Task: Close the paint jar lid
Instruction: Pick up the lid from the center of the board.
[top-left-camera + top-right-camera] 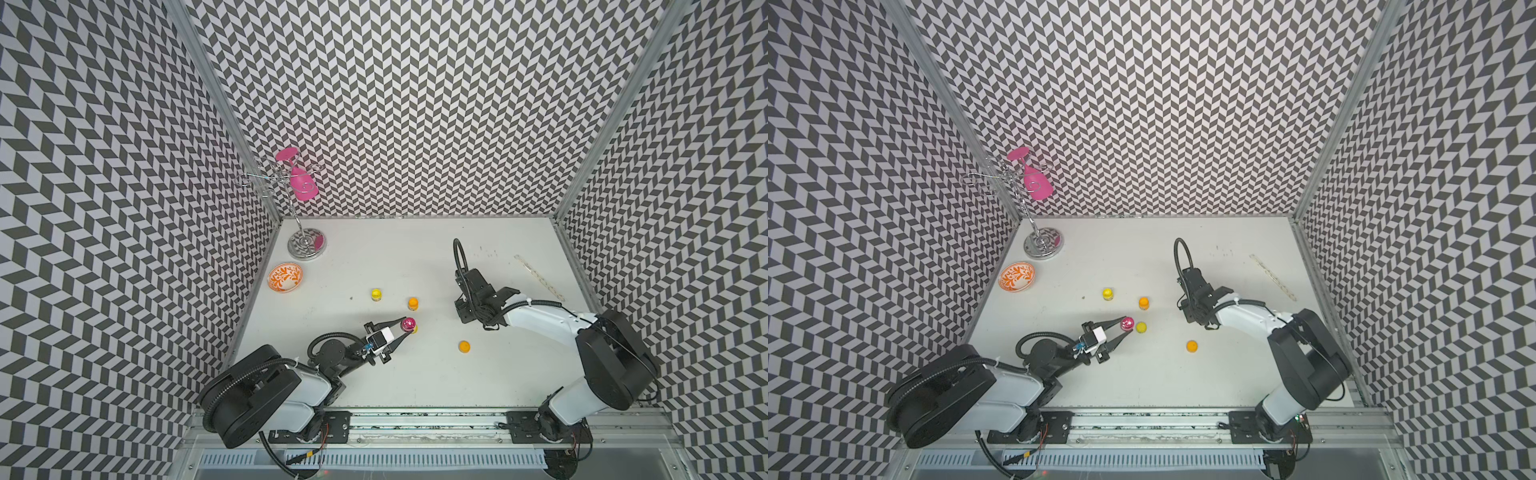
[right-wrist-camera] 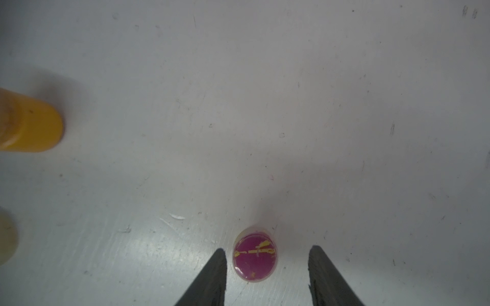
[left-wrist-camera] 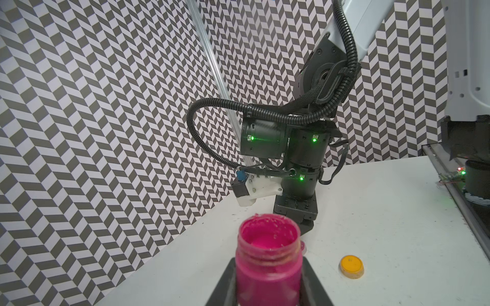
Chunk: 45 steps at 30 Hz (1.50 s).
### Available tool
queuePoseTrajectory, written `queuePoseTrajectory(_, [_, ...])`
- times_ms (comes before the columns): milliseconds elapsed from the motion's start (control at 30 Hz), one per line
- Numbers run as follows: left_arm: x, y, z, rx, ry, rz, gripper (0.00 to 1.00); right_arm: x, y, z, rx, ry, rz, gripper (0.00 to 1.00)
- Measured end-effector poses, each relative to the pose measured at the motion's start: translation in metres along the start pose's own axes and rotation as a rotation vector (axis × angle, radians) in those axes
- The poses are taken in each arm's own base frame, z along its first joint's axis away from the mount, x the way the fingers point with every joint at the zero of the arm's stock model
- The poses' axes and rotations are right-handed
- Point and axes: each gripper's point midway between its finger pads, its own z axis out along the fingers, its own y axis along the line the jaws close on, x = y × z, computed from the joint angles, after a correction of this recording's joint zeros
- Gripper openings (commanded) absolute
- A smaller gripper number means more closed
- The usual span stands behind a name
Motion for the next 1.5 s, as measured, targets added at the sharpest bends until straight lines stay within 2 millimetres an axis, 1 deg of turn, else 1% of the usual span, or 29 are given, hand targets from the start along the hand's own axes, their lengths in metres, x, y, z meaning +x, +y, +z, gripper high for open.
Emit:
queuePoseTrajectory(33, [0.000,0.000,0.000,0.000,0.000,0.000,0.31,0.001,0.001,0.000,-0.003,0.001,0.000,0.46])
queuePoseTrajectory(167, [0.000,-0.001,0.000,0.004,-0.002,0.000,0.32,0.007,0.003,0.002,-0.012,0.016,-0.002,0.46])
queuePoseTrajectory(533, [-0.001,-0.001,0.001,0.006,-0.005,0.001,0.32,0.014,0.007,0.009,-0.018,0.044,-0.015,0.43])
queuePoseTrajectory(700, [-0.001,-0.001,0.001,0.007,-0.006,0.001,0.32,0.016,0.007,0.011,-0.017,0.050,-0.016,0.40])
queuePoseTrajectory(1000, [0.000,-0.002,0.001,0.016,-0.001,-0.001,0.32,0.022,0.008,0.018,-0.013,0.070,-0.021,0.40])
queuePoseTrajectory(1333, [0.001,-0.003,0.002,0.018,0.002,-0.002,0.32,0.022,0.008,0.021,-0.014,0.068,-0.027,0.35])
queuePoseTrajectory(1500, [0.001,-0.003,0.002,0.019,0.001,-0.002,0.32,0.020,0.009,0.021,-0.015,0.062,-0.028,0.34])
